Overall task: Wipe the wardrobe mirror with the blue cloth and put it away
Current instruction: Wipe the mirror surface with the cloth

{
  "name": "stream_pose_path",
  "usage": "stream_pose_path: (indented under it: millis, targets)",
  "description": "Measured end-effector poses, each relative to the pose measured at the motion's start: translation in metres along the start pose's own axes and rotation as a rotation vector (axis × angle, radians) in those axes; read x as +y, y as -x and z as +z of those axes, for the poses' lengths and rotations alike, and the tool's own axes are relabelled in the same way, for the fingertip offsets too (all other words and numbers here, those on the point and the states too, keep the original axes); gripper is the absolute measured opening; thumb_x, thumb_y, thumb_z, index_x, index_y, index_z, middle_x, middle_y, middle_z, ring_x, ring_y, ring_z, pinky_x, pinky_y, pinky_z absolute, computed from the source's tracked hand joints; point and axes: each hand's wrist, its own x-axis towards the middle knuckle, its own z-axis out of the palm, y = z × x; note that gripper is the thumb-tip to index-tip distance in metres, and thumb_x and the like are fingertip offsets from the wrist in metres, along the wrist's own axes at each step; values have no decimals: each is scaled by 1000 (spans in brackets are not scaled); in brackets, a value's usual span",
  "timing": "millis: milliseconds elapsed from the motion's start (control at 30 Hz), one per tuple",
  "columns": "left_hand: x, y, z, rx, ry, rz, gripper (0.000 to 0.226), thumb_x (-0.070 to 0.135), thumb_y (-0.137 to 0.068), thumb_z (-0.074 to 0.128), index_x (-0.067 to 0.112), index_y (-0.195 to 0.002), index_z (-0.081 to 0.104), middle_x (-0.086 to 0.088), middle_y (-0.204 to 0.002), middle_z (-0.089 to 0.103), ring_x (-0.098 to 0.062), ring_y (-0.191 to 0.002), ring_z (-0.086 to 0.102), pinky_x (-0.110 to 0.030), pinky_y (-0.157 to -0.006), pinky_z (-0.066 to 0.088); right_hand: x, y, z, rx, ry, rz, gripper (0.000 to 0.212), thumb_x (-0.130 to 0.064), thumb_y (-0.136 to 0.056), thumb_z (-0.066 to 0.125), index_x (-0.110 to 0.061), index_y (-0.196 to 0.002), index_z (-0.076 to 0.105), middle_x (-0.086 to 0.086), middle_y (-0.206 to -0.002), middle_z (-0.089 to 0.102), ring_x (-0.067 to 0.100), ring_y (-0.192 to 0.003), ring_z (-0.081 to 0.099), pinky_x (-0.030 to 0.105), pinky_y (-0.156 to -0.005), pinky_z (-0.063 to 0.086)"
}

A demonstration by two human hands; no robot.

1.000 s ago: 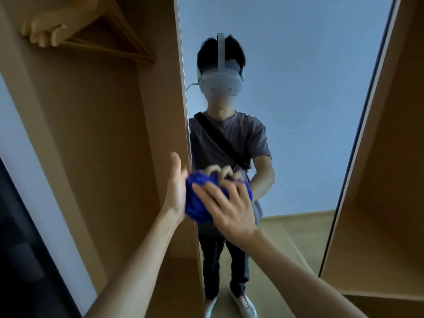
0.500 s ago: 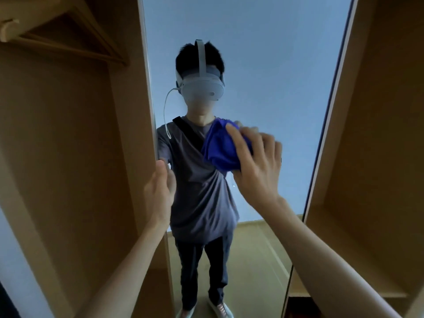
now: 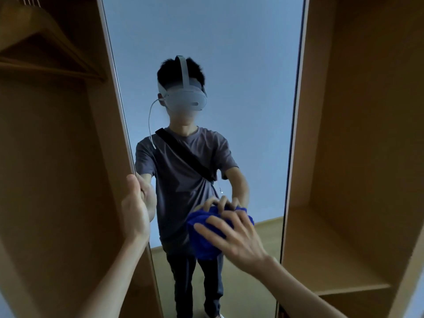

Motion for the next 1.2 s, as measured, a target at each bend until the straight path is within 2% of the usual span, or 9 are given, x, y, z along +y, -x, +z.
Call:
stream_pose_path:
  millis: [100, 200, 333, 433, 533, 733, 867, 1033, 1200]
  targets:
    - [4, 1, 2, -2, -5, -6, 58, 65, -98, 25, 25, -130, 51, 13, -113, 57, -7, -112, 51, -22, -93, 38, 40, -24, -16, 93, 43, 142, 43, -14, -105, 41, -24, -146, 51, 6, -132, 56, 34, -102, 56, 45, -82, 47]
    - [9, 6, 7, 11, 28, -20, 41, 59, -100, 26, 27, -116, 47, 22, -97, 53, 9, -91, 52, -11, -74, 36, 85, -56, -33, 209, 101, 258, 63, -3, -86, 59, -21, -145, 46, 7, -133, 48, 36, -102, 53, 45, -81, 43]
    - [8, 12, 8, 33, 55, -9, 34, 57, -100, 31, 31, -109, 51, 22, -97, 54, 14, -85, 54, -9, -72, 38, 102, -76, -42, 268, 75, 467, 80, -11, -74, 83, -22, -145, 47, 5, -132, 49, 35, -101, 54, 44, -83, 41]
    - [0, 18, 5, 33, 23, 2, 42, 61, -98, 34, 32, -122, 53, 18, -110, 56, 11, -94, 54, -12, -79, 38, 74, -53, -29, 271, 49, 440, 59, -10, -87, 61, -21, -144, 48, 6, -131, 49, 37, -98, 55, 46, -79, 44]
    - [-7, 21, 2, 28, 2, -17, 65, 64, -97, 30, 21, -144, 45, 7, -135, 50, -1, -116, 47, -22, -97, 34, 36, -4, -14, 120, -13, 298, 46, -17, -101, 38, -25, -145, 49, 6, -133, 50, 37, -101, 54, 46, -79, 45]
    - [-2, 25, 7, 59, -36, -20, 70, 64, -97, 26, 17, -146, 44, -2, -145, 47, -4, -117, 40, -25, -98, 31, 32, 51, -9, -27, 37, 143, 57, -10, -93, 60, -30, -144, 48, 2, -135, 52, 33, -108, 55, 48, -84, 49]
    - [-4, 25, 10, 90, -46, -14, 70, 66, -97, 26, 17, -141, 48, 4, -130, 51, -7, -117, 45, -27, -98, 34, 81, 19, -32, 98, 82, 318, 75, -2, -78, 67, -27, -145, 45, 6, -135, 47, 34, -106, 49, 46, -81, 42]
    - [-7, 23, 10, 90, -30, -46, 77, 73, -93, 27, 17, -144, 44, 5, -131, 51, -9, -121, 46, -29, -102, 34, 127, -22, -64, 209, 66, 555, 67, -11, -76, 48, -20, -142, 51, 11, -131, 51, 38, -101, 51, 45, -81, 40]
    - [-7, 23, 12, 104, -17, -44, 76, 72, -94, 29, 16, -141, 48, 4, -130, 52, -10, -121, 47, -34, -108, 35, 105, 22, -41, 143, 83, 462, 79, -1, -74, 72, -28, -143, 45, 7, -135, 44, 36, -103, 49, 45, -82, 40]
